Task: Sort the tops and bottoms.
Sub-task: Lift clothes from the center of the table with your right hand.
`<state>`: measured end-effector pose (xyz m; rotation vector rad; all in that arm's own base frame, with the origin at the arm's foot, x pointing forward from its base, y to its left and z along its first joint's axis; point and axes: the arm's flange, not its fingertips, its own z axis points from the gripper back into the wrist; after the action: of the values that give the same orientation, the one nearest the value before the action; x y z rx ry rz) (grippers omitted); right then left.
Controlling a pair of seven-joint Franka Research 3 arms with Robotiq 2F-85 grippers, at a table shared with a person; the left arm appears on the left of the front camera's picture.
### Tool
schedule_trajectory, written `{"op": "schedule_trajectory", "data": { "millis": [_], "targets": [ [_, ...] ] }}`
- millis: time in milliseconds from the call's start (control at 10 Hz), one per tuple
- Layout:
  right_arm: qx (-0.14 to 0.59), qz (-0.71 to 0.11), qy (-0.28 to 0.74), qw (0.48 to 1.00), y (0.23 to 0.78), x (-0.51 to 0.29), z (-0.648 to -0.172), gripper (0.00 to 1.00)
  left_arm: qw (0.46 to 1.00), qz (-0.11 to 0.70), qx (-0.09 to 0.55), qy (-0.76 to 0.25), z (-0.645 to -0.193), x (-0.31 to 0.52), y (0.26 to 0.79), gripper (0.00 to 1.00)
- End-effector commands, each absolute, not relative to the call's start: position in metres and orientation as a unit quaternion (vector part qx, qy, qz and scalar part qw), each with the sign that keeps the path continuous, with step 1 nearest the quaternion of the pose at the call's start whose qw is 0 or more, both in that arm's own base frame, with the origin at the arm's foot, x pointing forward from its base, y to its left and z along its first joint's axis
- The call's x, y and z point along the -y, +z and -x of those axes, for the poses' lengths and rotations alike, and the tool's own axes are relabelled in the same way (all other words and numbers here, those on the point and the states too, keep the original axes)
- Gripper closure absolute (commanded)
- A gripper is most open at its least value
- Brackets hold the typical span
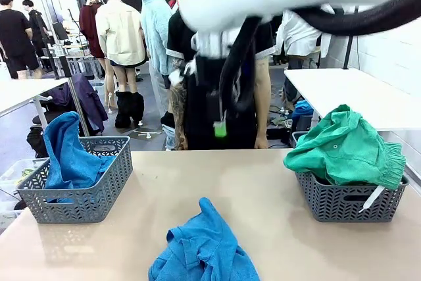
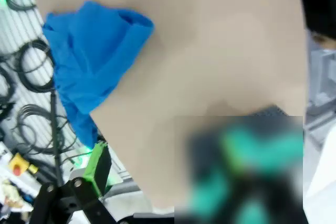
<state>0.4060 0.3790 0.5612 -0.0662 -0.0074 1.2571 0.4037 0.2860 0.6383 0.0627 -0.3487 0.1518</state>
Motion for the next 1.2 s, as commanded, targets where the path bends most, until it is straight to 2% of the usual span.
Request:
{"op": "schedule_trajectory", "data": {
  "millis": [0, 200, 300, 500, 700, 800, 1100],
  "targets": [
    [0.020, 0.000, 0.603, 0.798, 0.507, -0.374, -0.400, 0.00, 0.981, -0.039, 0.171, 0.080, -0.401, -0.285, 0.638, 0.19],
    [0.018, -0.066, 0.600, 0.797, 0.453, -0.381, -0.405, 0.00, 0.981, -0.039, 0.171, 0.080, -0.401, -0.285, 0.638, 0.19],
    [0.028, -0.070, 0.598, 0.798, 0.432, -0.388, -0.402, 0.00, 0.981, -0.039, 0.171, 0.080, -0.401, -0.285, 0.638, 0.19],
    [-0.002, -0.074, 0.579, 0.812, 0.411, -0.404, -0.396, 0.00, 0.981, -0.039, 0.171, 0.080, -0.401, -0.285, 0.638, 0.19],
    [-0.049, -0.116, 0.583, 0.803, 0.392, -0.412, -0.397, 0.00, 0.981, -0.039, 0.171, 0.080, -0.401, -0.285, 0.638, 0.19],
    [-0.040, -0.125, 0.573, 0.809, 0.386, -0.413, -0.393, 0.00, 0.981, -0.039, 0.171, 0.080, -0.401, -0.285, 0.638, 0.19],
    [-0.070, -0.106, 0.562, 0.818, 0.358, -0.418, -0.386, 0.00, 0.981, -0.039, 0.171, 0.080, -0.401, -0.285, 0.638, 0.19]
  ]
}}
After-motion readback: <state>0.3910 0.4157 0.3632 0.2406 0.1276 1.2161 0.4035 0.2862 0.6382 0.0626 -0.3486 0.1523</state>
